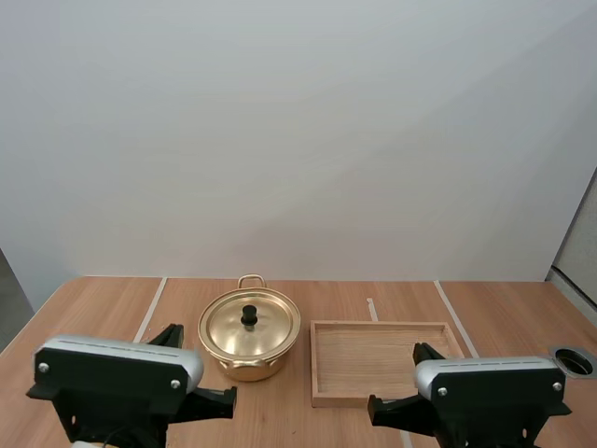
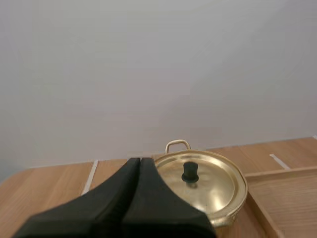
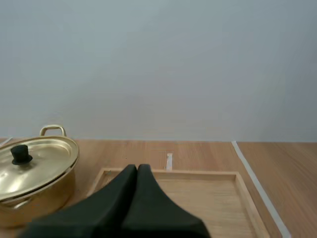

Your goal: Open the lid, put the grape in the pot, and close it

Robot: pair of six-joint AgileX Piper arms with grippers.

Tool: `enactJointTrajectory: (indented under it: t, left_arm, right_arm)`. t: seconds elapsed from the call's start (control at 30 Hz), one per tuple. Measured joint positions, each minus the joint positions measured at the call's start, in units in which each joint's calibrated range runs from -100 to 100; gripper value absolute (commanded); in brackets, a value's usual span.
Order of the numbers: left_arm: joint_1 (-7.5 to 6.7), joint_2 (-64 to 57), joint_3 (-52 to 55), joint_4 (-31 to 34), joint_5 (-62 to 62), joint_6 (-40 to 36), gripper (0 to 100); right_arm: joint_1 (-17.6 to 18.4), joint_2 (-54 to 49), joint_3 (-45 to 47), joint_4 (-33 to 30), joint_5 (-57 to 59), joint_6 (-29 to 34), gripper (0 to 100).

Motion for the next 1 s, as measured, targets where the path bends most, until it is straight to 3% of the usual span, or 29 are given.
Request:
enactJointTrajectory:
  t: [0.17, 0.53, 1.0]
  left_arm:
    - [0.00, 0.00, 6.99, 0.00, -4.18, 0.00, 0]
    - [0.57, -0.40, 7.42, 0.00, -2.87, -5.77, 0]
    - [0.57, -0.51, 7.42, 0.00, 5.01, -6.97, 0]
  right_arm:
    - [0.00, 0.00, 1.70, 0.00, 2.04, 0.00, 0]
    - [0.00, 0.00, 1.85, -0.21, 8.37, 0.00, 0]
    - [-1.13, 0.00, 1.85, -0.32, 16.05, 0.00, 0]
